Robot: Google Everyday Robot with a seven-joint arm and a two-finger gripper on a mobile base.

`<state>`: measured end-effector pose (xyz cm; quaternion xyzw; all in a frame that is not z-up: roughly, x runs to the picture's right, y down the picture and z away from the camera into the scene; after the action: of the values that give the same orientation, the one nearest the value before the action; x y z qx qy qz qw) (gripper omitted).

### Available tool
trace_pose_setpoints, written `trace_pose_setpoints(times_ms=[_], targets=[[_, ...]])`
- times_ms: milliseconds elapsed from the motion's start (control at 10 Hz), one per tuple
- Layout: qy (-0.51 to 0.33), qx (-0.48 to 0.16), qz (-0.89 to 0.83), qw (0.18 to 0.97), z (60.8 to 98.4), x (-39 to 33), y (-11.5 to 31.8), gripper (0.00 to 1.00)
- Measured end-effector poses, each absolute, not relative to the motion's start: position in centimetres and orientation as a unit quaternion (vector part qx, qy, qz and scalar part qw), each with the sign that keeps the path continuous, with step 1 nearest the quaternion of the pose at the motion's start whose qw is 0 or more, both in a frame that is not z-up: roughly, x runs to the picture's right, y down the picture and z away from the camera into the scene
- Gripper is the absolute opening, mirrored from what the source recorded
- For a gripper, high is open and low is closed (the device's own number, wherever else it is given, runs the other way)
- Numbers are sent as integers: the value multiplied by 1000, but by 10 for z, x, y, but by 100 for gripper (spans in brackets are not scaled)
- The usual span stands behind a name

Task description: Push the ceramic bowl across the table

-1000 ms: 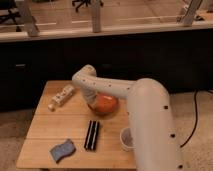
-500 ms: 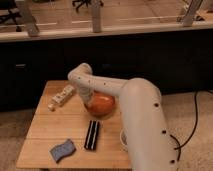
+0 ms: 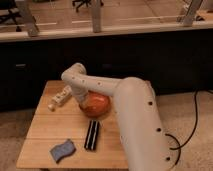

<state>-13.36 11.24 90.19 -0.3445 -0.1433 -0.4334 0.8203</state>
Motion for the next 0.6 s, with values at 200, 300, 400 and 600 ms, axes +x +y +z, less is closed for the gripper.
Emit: trace_pose_setpoints(times_ms=[200, 300, 400, 600], targets=[[-147, -338, -442, 818, 901, -148, 112, 0], [-149, -338, -449, 814, 899, -152, 115, 0], [-152, -337, -456, 810, 897, -156, 115, 0], [-154, -335, -461, 807, 895, -159, 117, 0]])
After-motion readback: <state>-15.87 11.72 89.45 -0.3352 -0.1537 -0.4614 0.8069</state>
